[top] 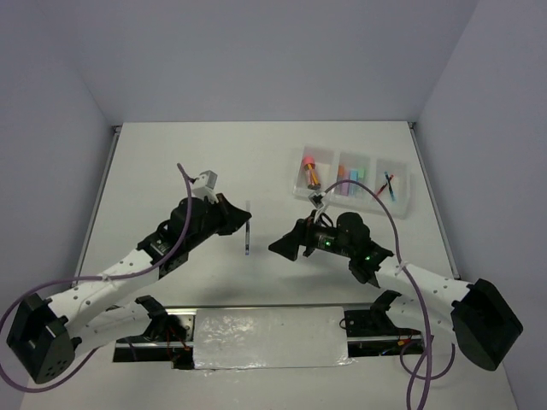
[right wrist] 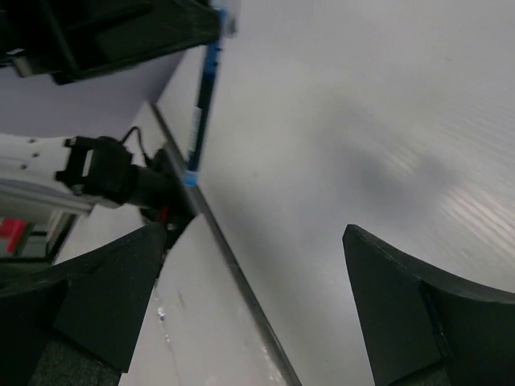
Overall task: Sort the stationery into containers
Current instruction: Pick up the pen from the center of the board, then place the pen in the storage box.
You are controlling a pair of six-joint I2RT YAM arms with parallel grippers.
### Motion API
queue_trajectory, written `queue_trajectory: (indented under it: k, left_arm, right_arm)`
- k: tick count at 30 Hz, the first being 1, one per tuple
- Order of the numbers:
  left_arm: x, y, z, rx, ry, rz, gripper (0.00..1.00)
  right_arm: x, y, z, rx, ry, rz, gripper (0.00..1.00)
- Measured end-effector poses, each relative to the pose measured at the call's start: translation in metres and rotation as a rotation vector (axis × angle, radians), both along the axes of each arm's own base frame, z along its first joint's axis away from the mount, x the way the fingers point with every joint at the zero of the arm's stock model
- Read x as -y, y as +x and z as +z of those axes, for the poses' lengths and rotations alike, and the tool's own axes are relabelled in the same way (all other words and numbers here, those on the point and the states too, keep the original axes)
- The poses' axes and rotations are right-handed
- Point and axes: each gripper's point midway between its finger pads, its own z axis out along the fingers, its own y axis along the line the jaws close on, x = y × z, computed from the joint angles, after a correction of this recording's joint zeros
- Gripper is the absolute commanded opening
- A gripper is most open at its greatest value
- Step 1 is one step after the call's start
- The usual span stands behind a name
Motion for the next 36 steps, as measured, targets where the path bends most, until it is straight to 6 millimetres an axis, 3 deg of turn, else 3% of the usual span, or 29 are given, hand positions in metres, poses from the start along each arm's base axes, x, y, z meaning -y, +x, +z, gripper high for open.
queue_trajectory:
  k: [3,9,12,14,17,19,20,21,22,25,27,30,33,36]
  left_arm:
    - [0.005,-0.013,0.012,0.059,-0.130,-0.029,0.00]
    - [0.008,-0.031,0.022,0.106,-0.263,-0.079,0.00]
    - [0.012,-0.035,0.042,0.147,-0.331,-0.108,0.00]
    - [0.014,-0.037,0.051,0.172,-0.366,-0.119,0.03]
    - [0.013,-0.041,0.054,0.192,-0.405,-0.126,0.16]
    - [0.013,-0.043,0.048,0.181,-0.415,-0.124,0.41]
    - [0.013,-0.043,0.046,0.179,-0.425,-0.124,0.55]
    - [0.012,-0.043,0.046,0.181,-0.422,-0.120,0.93]
    - [0.011,-0.043,0.045,0.177,-0.418,-0.117,0.99]
    - [0.004,-0.036,0.038,0.125,-0.358,-0.051,0.99]
    - [-0.006,-0.026,0.043,0.093,-0.295,0.032,0.99]
    - [-0.033,-0.012,0.068,0.077,-0.190,0.186,0.99]
    - [-0.063,-0.008,0.093,0.089,-0.093,0.313,0.99]
    - [-0.087,-0.015,0.099,0.086,0.020,0.357,0.99]
  right_arm:
    - [-0.024,-0.015,0.025,0.055,0.097,0.100,0.98]
    - [-0.055,-0.031,0.046,0.080,0.163,0.204,0.91]
    - [-0.072,-0.028,0.055,0.093,0.159,0.214,0.82]
    - [-0.080,-0.023,0.059,0.100,0.154,0.207,0.69]
    - [-0.086,-0.014,0.062,0.110,0.148,0.187,0.38]
    - [-0.088,-0.008,0.060,0.121,0.133,0.169,0.02]
    - [-0.088,-0.005,0.057,0.113,0.115,0.154,0.00]
    - [-0.086,-0.002,0.053,0.102,0.102,0.139,0.00]
    - [-0.085,0.001,0.050,0.093,0.085,0.121,0.00]
    - [-0.075,0.017,0.041,0.072,0.003,0.021,0.00]
    - [-0.054,0.037,0.033,0.055,-0.077,-0.094,0.00]
    - [0.011,0.086,0.024,0.021,-0.211,-0.353,0.00]
    - [0.113,0.135,0.021,-0.019,-0.361,-0.680,0.00]
    - [0.212,0.159,0.026,-0.069,-0.500,-0.946,0.00]
